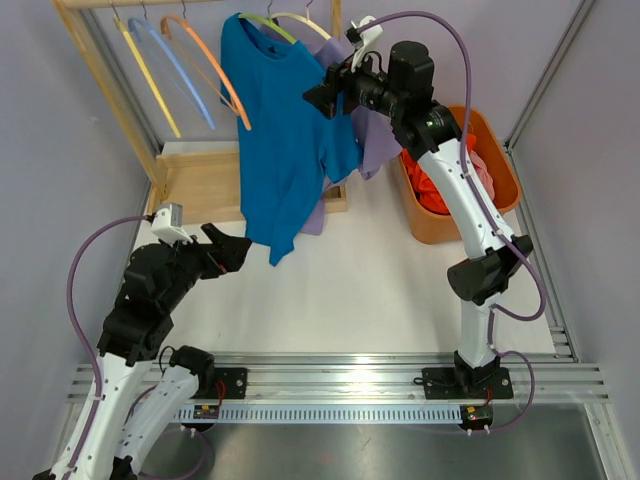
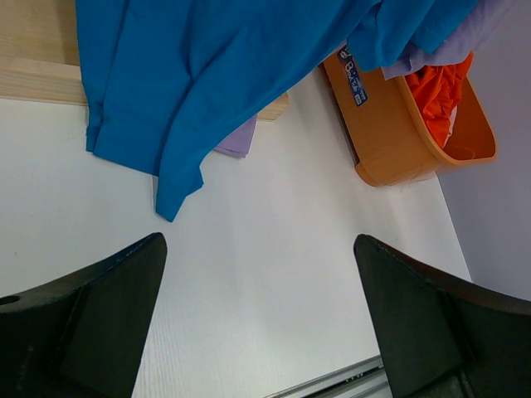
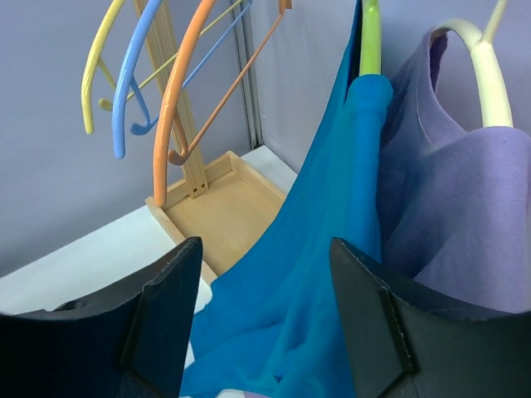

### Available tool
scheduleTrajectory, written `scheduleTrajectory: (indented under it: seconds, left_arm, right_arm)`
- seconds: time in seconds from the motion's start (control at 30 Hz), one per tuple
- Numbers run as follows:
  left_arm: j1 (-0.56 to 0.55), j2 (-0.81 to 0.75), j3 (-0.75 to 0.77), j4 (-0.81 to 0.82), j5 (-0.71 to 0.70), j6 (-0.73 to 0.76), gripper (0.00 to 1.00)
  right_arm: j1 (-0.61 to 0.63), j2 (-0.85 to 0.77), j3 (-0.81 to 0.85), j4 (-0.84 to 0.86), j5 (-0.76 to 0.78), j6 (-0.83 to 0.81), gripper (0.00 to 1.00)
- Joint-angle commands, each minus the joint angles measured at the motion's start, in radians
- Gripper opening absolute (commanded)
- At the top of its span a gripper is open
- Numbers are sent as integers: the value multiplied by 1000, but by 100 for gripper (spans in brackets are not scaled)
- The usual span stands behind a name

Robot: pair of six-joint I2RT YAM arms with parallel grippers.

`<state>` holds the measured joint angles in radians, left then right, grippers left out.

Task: Remove the t-shirt from the hanger
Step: Place the T-shirt in the bin, then pick up the hanger from the clothesline.

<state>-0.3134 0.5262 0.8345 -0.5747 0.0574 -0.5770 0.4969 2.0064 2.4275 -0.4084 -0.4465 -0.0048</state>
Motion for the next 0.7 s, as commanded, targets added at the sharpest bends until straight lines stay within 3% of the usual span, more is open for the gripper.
scheduleTrajectory:
  seconds: [0.0, 0.2, 0.67]
  left_arm:
    - [0, 6, -9, 61, -7, 0, 99]
    - [-1, 9, -11, 64, -4, 3, 99]
    - [-1, 4, -5, 58, -7, -1, 99]
  right_arm:
    - [9, -127, -101, 163, -35, -69, 70]
    - [9, -74, -58, 129, 121, -32, 67]
    - [11, 25, -13, 125, 130, -47, 61]
